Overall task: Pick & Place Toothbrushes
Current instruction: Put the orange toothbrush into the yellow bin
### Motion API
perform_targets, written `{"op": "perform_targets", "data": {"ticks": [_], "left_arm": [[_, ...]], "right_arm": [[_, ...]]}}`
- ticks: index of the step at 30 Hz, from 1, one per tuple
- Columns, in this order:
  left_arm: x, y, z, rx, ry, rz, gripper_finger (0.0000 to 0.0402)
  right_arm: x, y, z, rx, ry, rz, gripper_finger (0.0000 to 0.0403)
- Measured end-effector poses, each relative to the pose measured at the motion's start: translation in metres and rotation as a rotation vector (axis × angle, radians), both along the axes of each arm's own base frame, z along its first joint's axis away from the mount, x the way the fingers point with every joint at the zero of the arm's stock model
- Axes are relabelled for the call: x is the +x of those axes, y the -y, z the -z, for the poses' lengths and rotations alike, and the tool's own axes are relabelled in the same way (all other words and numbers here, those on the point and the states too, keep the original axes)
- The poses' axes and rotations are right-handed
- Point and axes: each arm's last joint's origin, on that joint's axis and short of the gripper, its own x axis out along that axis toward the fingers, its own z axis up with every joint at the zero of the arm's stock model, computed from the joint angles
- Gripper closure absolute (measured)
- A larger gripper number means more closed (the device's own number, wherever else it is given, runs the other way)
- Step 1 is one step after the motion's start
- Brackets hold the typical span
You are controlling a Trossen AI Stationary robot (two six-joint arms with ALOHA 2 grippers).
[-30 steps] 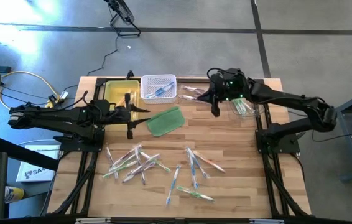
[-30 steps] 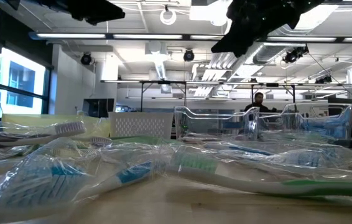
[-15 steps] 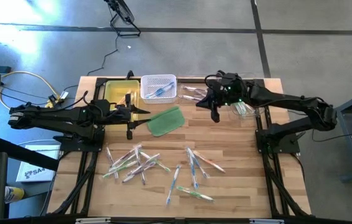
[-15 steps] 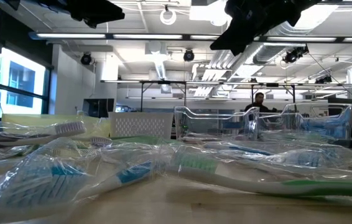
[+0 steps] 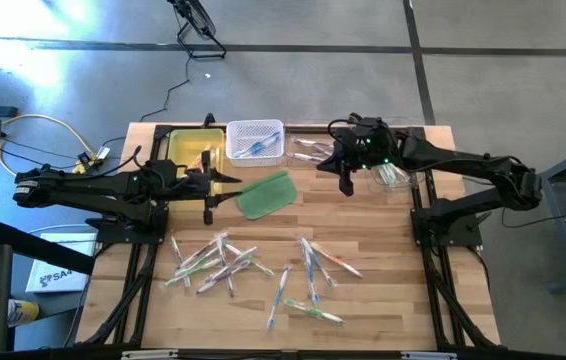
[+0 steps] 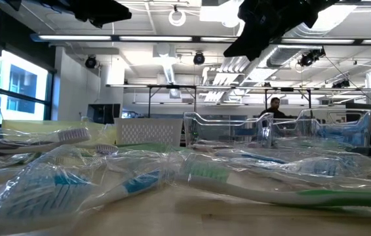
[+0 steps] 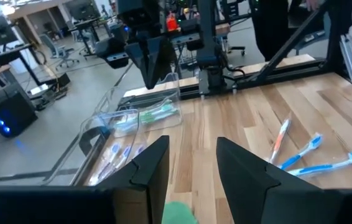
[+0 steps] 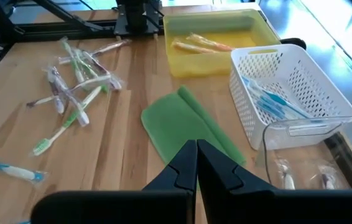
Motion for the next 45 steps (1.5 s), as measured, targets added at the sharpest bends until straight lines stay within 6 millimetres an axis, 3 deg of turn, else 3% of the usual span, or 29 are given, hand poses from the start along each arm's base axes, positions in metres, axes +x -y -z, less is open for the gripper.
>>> {"op": "perform_targets", "data": {"ticks": [10, 22, 27, 30, 36, 45], "left_arm": [[0.005, 0.004, 0.003, 0.003, -0.021, 0.093, 0.0273], [0.013, 0.027, 0.013, -0.038, -0.081, 0.142, 0.0273], [0.012, 0.034, 0.013, -0.033, -0.078, 0.150, 0.0273], [0.012, 0.033, 0.012, -0.007, -0.076, 0.145, 0.0273], [0.005, 0.028, 0.006, 0.111, -0.048, 0.073, 0.0273], [-0.019, 0.004, -0.002, 0.119, -0.039, 0.059, 0.0273]], "right_arm": [[0.001, 0.001, -0.001, -0.013, 0.012, 0.011, 0.0399], [0.001, 0.001, -0.001, 0.008, 0.009, 0.023, 0.0400], [-0.002, -0.002, 0.003, 0.131, -0.029, 0.026, 0.0399], [-0.002, -0.008, 0.007, 0.182, -0.083, 0.073, 0.0399], [0.003, -0.032, 0.013, 0.110, -0.171, 0.121, 0.0399], [0.009, -0.066, 0.013, 0.136, -0.185, 0.103, 0.0399]]}}
